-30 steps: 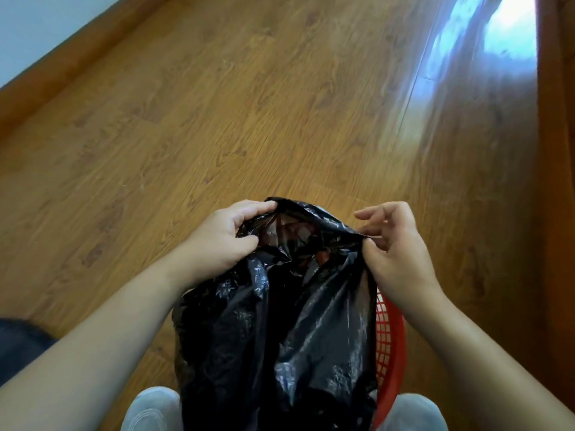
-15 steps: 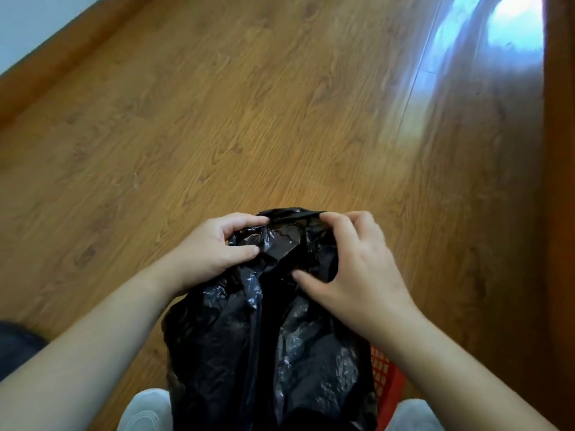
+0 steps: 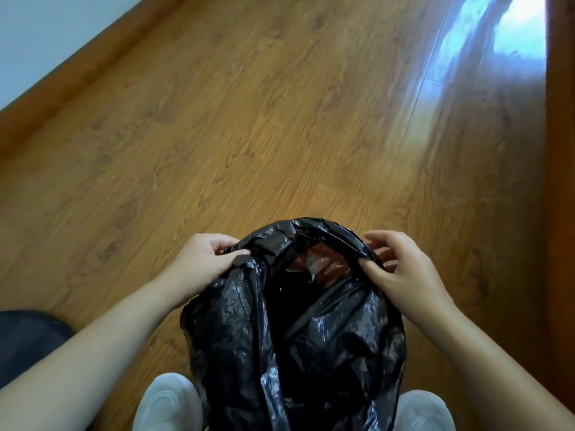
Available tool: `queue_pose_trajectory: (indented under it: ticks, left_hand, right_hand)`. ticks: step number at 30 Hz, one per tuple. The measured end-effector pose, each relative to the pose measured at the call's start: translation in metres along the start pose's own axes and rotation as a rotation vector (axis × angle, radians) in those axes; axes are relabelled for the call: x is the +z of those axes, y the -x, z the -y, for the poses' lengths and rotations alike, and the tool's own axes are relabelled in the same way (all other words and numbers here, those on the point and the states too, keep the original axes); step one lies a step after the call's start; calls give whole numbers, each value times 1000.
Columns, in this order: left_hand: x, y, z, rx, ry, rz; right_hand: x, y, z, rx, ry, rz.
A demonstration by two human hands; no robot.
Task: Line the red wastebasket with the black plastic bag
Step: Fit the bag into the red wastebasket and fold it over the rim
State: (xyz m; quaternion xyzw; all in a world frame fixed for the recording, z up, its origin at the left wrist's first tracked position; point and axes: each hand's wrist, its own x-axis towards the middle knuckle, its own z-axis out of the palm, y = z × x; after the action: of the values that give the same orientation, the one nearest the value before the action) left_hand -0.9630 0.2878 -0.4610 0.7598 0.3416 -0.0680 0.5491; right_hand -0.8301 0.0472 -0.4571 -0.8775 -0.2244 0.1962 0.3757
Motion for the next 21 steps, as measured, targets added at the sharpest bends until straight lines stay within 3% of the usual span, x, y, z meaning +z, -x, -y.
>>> queue_pose_trajectory:
  ticks: [2, 5, 9, 13, 21]
  left_hand:
    - [0, -2, 2, 11, 19, -108]
    - [1, -5, 1, 31, 95, -240]
    - [9, -12, 3, 51, 156, -382]
    - [15, -15, 7, 8, 212, -389]
    - [8, -18, 11, -83, 380, -379]
  right_hand:
    - [-2, 1, 8, -40, 10, -58]
    - [-4, 7, 34, -259, 45, -107]
    - [6, 21, 69, -466, 99, 109]
    - [31, 24, 73, -496, 199, 310]
    - [30, 33, 49, -589, 168, 387]
